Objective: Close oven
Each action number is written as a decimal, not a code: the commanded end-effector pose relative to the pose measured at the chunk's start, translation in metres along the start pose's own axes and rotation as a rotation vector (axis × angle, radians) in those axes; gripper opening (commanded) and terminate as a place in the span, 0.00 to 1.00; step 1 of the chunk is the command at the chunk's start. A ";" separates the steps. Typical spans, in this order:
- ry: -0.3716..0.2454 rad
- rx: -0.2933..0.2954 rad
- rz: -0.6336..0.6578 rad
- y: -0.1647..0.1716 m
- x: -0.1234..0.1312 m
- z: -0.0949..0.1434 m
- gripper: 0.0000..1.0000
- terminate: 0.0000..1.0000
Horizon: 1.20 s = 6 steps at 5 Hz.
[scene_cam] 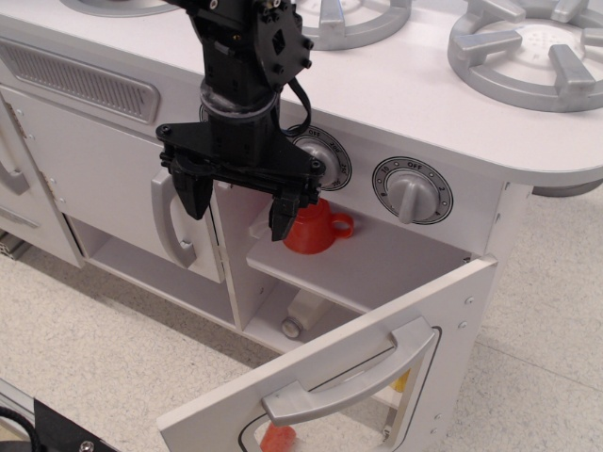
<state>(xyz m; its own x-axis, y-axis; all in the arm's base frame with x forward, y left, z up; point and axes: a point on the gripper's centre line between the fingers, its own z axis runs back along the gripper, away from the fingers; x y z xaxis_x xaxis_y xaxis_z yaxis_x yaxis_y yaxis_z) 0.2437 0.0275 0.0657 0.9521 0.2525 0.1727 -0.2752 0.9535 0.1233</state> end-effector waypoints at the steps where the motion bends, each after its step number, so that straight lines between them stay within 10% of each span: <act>1: 0.000 0.000 0.000 0.000 0.000 0.000 1.00 0.00; 4: -0.019 -0.180 -0.510 -0.026 -0.043 0.016 1.00 0.00; 6: -0.037 -0.101 -0.690 -0.034 -0.060 -0.008 1.00 0.00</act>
<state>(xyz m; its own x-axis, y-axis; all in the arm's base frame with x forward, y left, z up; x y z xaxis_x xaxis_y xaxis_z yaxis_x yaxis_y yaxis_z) 0.1940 -0.0231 0.0371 0.9034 -0.4182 0.0949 0.4077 0.9062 0.1124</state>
